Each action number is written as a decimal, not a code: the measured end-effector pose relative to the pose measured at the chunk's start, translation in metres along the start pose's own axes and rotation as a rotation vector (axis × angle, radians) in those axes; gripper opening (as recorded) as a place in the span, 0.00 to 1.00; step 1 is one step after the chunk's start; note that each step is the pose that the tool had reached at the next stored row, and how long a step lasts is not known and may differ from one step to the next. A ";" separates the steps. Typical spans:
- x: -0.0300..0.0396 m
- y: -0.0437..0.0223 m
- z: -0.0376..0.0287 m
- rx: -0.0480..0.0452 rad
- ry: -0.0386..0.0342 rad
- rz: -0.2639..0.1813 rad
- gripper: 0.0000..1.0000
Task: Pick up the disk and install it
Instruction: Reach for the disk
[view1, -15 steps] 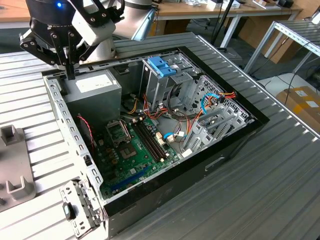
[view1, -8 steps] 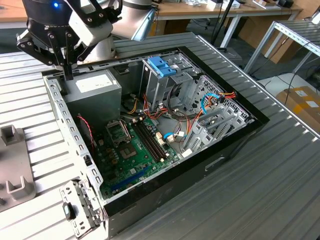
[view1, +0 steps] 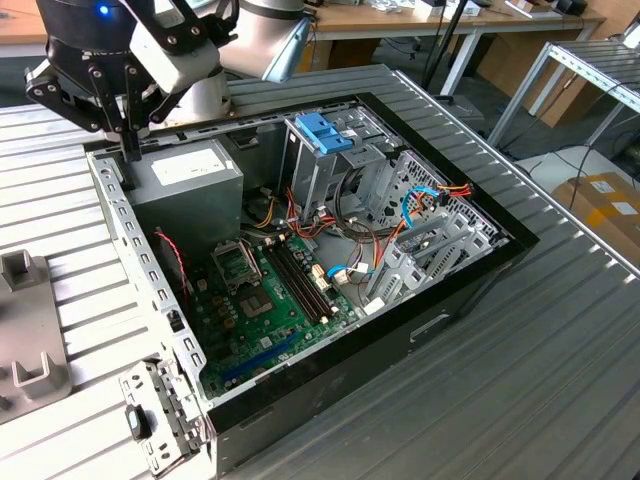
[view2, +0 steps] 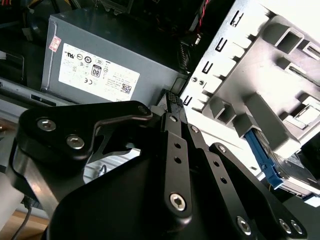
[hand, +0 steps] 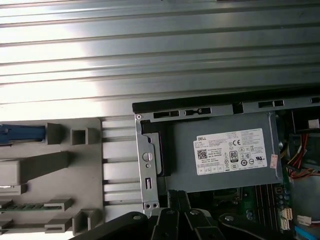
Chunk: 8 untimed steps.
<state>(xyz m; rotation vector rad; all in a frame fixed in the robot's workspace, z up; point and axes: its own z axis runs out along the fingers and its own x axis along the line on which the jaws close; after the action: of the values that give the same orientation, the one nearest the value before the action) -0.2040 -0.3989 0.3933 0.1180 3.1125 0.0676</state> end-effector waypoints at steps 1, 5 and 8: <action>0.0005 0.0000 0.0000 0.0000 0.0000 0.000 0.10; 0.0023 -0.0002 0.0000 0.0000 0.0000 0.000 0.10; 0.0037 -0.0003 -0.0001 -0.0001 -0.0001 0.000 0.10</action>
<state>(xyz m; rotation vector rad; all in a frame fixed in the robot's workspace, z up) -0.2078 -0.3989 0.3933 0.1180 3.1124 0.0677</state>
